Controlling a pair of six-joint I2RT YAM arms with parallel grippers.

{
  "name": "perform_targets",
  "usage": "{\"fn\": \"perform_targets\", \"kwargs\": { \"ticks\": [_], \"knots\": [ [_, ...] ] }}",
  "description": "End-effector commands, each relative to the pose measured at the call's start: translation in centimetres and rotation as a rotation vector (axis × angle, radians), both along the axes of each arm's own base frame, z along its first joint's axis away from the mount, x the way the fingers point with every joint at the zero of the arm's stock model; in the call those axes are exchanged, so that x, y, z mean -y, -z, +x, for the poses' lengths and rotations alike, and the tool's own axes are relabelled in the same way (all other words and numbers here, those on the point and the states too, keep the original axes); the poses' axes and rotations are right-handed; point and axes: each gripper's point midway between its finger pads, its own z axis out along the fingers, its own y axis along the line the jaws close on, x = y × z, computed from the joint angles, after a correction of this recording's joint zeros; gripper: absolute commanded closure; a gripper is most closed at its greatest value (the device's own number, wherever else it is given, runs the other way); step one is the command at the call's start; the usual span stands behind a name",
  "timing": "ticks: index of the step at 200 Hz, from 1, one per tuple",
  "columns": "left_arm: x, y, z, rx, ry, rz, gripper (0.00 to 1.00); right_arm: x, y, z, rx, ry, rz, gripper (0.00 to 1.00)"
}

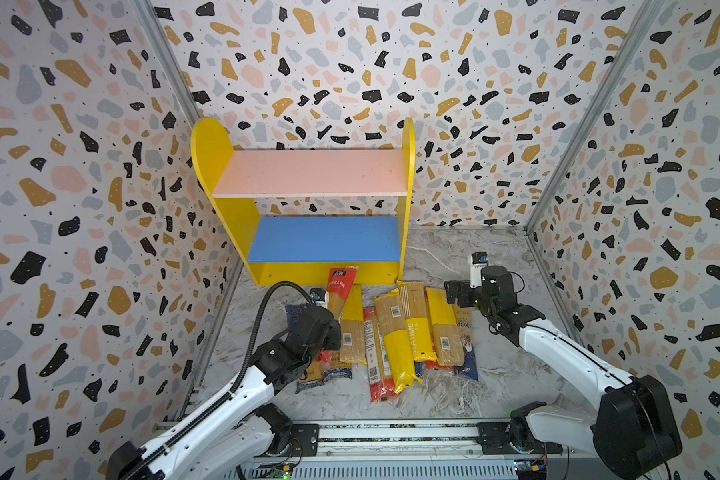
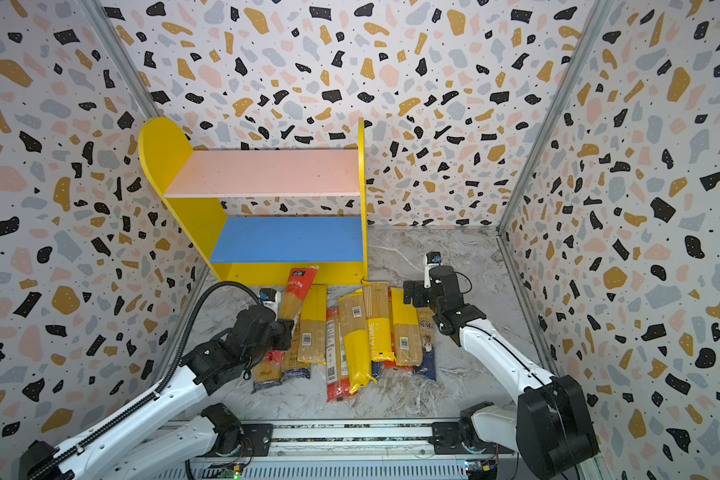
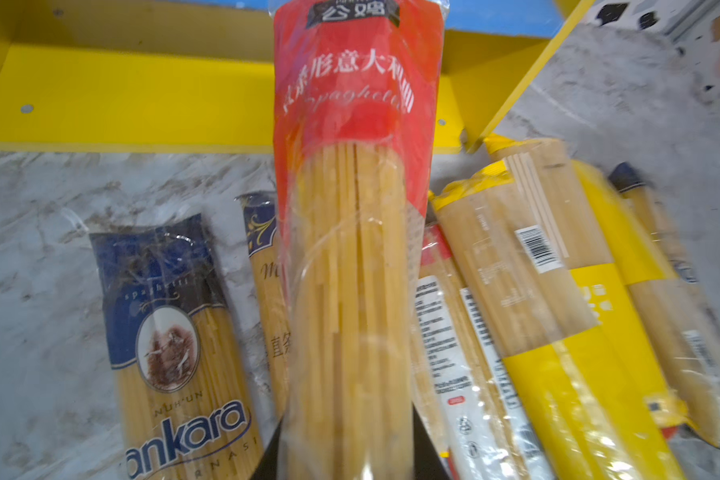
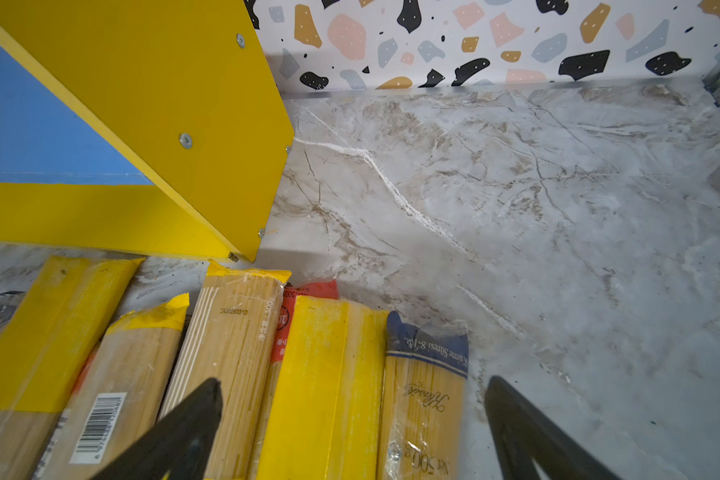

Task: Place and organize the pasta boxes and bags onto the shelf
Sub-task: 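Raise the red-topped bag with the left gripper above the pink shelf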

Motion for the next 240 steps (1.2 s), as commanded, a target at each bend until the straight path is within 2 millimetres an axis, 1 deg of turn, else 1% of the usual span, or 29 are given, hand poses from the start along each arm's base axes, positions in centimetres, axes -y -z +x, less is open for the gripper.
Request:
{"fn": "perform_targets", "kwargs": {
  "ticks": [1,39,43,44,54,56,58,61,62,63,72,88,109,117,137,154,165,178,202,222,240],
  "knots": [
    [1.6,-10.4,1.3,0.242,0.04,-0.171,1.0,-0.1,-3.1,0.0,0.051,-0.006,0.034,0.01],
    [2.0,-18.0,-0.2,0.347,0.109,-0.282,1.0,-0.1,-4.7,-0.1,0.077,-0.009,0.041,0.01],
    [2.0,-19.0,-0.5,0.361,0.117,-0.293,1.0,-0.1,-4.8,-0.1,0.079,-0.01,0.04,0.01],
    [2.0,-19.5,-0.6,0.369,0.12,-0.3,1.0,-0.1,-4.8,-0.1,0.079,-0.01,0.041,0.01],
    [1.8,-21.8,-1.2,0.406,0.138,-0.325,1.0,-0.1,-5.1,-0.2,0.085,-0.01,0.042,0.01],
    [1.8,-22.0,-1.3,0.409,0.141,-0.327,1.0,-0.1,-5.2,-0.2,0.085,-0.01,0.043,0.01],
    [1.7,-22.7,-1.5,0.421,0.144,-0.334,1.0,-0.1,-5.3,-0.2,0.087,-0.01,0.044,0.01],
    [1.7,-23.1,-1.6,0.428,0.148,-0.338,1.0,-0.1,-5.4,-0.2,0.087,-0.01,0.044,0.01],
    [1.6,-23.6,-1.7,0.437,0.149,-0.345,1.0,-0.1,-5.4,-0.2,0.088,-0.01,0.044,0.01],
    [1.6,-23.6,-1.8,0.436,0.151,-0.343,1.0,-0.1,-5.4,-0.2,0.086,-0.009,0.044,0.01],
    [1.4,-25.4,-2.3,0.47,0.161,-0.36,1.0,-0.1,-5.6,-0.3,0.089,-0.009,0.045,0.01],
    [0.9,-28.1,-2.8,0.519,0.165,-0.372,1.0,-0.1,-6.1,-0.4,0.096,-0.012,0.048,0.01],
    [0.5,-30.3,-2.7,0.557,0.145,-0.377,1.0,0.0,-6.8,-0.5,0.107,-0.013,0.052,0.01],
    [0.4,-30.9,-2.3,0.567,0.126,-0.374,1.0,0.0,-7.1,-0.6,0.112,-0.013,0.053,0.01],
    [0.8,-31.2,-0.2,0.561,0.081,-0.321,1.0,0.0,-8.0,-0.9,0.127,-0.022,0.054,0.01],
    [2.1,-31.6,1.7,0.558,0.085,-0.281,1.0,0.1,-8.7,-1.0,0.138,-0.025,0.051,0.01],
    [2.9,-32.3,3.0,0.564,0.083,-0.266,1.0,0.2,-9.2,-1.2,0.143,-0.025,0.046,0.01],
    [3.7,-33.6,4.4,0.586,0.076,-0.25,1.0,0.3,-9.7,-1.3,0.149,-0.025,0.047,0.01],
    [4.4,-36.4,6.7,0.653,0.034,-0.248,1.0,0.2,-10.8,-1.7,0.171,-0.033,0.063,0.01],
    [5.4,-38.8,8.0,0.728,0.029,-0.296,1.0,0.0,-11.2,-1.7,0.179,-0.039,0.074,0.01],
    [6.4,-40.7,9.0,0.775,0.032,-0.339,1.0,0.0,-11.1,-1.6,0.172,-0.036,0.07,0.01]
  ]
}}
